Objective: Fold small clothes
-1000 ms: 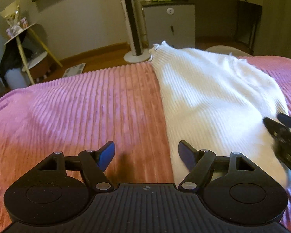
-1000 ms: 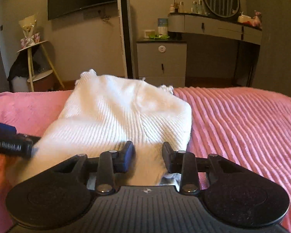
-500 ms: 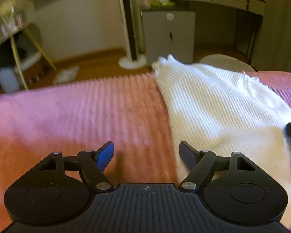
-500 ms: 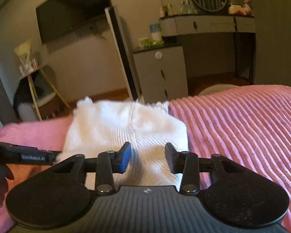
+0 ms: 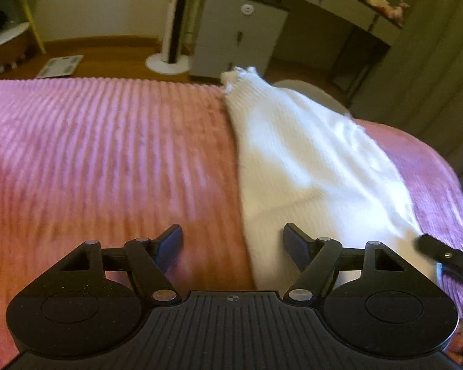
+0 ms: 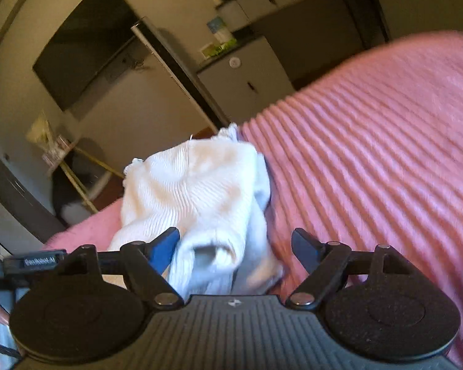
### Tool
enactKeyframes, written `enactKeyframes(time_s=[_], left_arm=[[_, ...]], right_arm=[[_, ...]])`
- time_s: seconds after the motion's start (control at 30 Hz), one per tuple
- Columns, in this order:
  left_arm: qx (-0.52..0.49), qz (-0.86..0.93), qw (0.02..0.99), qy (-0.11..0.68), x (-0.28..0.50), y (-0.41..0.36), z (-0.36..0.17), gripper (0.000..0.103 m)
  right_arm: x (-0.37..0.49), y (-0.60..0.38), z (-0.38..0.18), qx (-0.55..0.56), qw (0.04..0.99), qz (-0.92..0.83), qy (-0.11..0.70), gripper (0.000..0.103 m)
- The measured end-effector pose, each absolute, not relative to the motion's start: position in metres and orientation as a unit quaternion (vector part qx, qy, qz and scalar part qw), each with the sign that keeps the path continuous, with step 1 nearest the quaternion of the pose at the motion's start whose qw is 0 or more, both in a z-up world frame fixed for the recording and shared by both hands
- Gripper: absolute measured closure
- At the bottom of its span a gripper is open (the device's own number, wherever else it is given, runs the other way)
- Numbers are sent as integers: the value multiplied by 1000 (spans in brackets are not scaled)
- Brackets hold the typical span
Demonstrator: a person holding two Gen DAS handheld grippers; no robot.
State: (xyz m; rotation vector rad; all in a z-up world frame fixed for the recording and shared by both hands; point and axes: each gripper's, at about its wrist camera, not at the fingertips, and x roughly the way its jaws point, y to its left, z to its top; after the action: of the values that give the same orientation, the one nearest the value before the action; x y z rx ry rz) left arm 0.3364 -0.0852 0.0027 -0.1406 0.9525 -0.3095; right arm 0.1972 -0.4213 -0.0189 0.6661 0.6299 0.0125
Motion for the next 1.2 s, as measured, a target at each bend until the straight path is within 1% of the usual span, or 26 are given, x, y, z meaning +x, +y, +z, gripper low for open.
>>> enactKeyframes(time_s=[0.1,0.2,0.3,0.33,0.37,0.4,0.53,0.6,0.67,0.7,0.73,0.77,0.83,0.93,1.07,1.2], left_arm=[[-77,-158,871,460,338,-88,4,27],[-121,-176,856,472,350,-80,-1,27],[-185,-193,828,493,366,-71,-17,24],[-208,-198,819,497,371,-68,-23,22],[-224,-209,813,496,375,-66,-28,18],[-228,-215,811,495,378,-67,-31,18],[-239,-235,806,489,388,-77,-38,18],[-249,-231,802,492,394,-83,-44,21],[-251,-225,805,488,397,-88,-45,42],[-251,-219,805,491,397,-89,-45,45],[-248,-216,807,491,397,-90,-45,53],[-247,-219,807,490,396,-90,-43,65],[-255,-224,807,483,397,-88,-33,73],[-259,-230,815,464,390,-80,-12,75],[-246,-228,834,439,371,-62,19,75],[-247,-196,842,438,351,-36,29,75]], right_arm=[[201,-432,-31,375,875,23,307,23],[210,-440,-40,415,858,50,298,24],[226,-445,-50,447,839,78,301,41],[233,-447,-54,450,833,80,311,45],[239,-448,-57,453,829,83,316,46],[244,-450,-59,459,824,91,319,47],[262,-457,-65,484,803,125,325,47],[272,-455,-67,494,795,132,327,46],[276,-451,-68,499,792,135,324,47],[277,-447,-67,497,793,136,324,52],[277,-443,-65,493,795,144,323,56],[277,-440,-63,491,796,151,320,56],[275,-433,-54,486,801,156,312,60],[274,-422,-36,484,805,166,301,61],[270,-393,-8,472,807,200,295,61],[268,-364,-1,467,800,219,307,60]])
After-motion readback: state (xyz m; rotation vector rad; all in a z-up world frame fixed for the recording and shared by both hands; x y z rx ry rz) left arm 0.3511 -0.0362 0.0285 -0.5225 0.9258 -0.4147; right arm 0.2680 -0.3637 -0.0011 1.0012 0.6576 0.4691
